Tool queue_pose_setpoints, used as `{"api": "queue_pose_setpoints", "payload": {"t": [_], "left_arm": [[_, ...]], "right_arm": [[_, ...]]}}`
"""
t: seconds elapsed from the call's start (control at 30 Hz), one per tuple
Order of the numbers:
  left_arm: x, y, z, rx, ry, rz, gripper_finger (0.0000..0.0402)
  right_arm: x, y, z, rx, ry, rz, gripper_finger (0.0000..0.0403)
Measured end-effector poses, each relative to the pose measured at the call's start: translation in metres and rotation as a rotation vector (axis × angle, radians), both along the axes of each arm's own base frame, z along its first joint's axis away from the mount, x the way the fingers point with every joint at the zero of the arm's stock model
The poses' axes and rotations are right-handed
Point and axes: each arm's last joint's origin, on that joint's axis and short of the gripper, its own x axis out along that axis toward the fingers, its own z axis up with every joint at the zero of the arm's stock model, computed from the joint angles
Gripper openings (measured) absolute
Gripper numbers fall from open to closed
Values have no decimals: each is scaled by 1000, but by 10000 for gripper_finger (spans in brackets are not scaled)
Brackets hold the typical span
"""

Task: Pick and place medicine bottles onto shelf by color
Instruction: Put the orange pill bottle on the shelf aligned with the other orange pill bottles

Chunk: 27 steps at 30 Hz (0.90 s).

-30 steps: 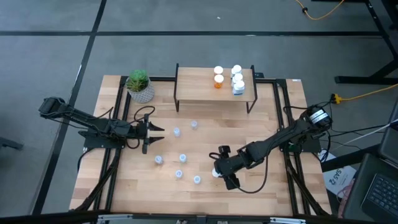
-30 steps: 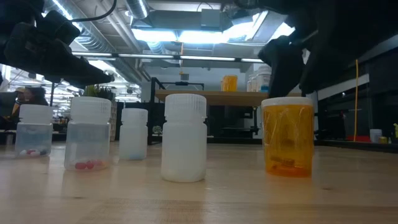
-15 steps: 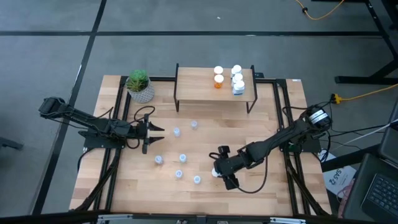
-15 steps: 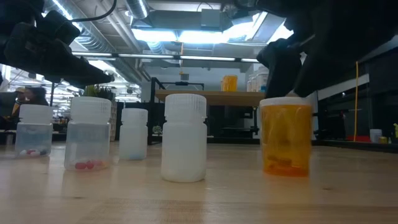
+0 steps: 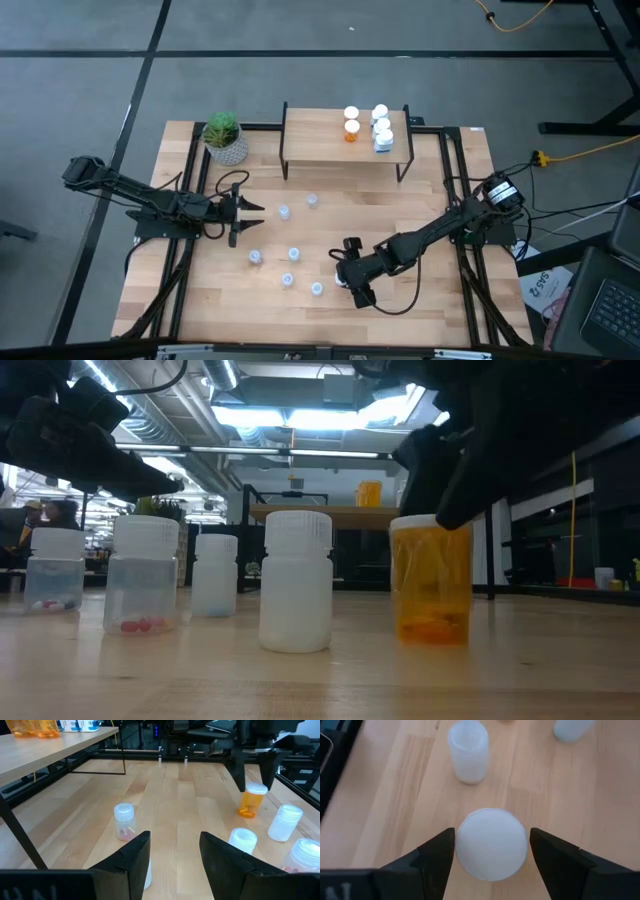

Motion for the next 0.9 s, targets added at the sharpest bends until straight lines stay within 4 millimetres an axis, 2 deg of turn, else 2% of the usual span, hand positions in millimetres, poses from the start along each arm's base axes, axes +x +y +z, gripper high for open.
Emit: {"api": "queue_pose_setpoints", "payload": {"t": [0.9], "left_arm": [[0, 0, 0, -6, 1, -15, 165]], "right_arm": [[1, -1, 0, -1, 19, -61, 259]]}}
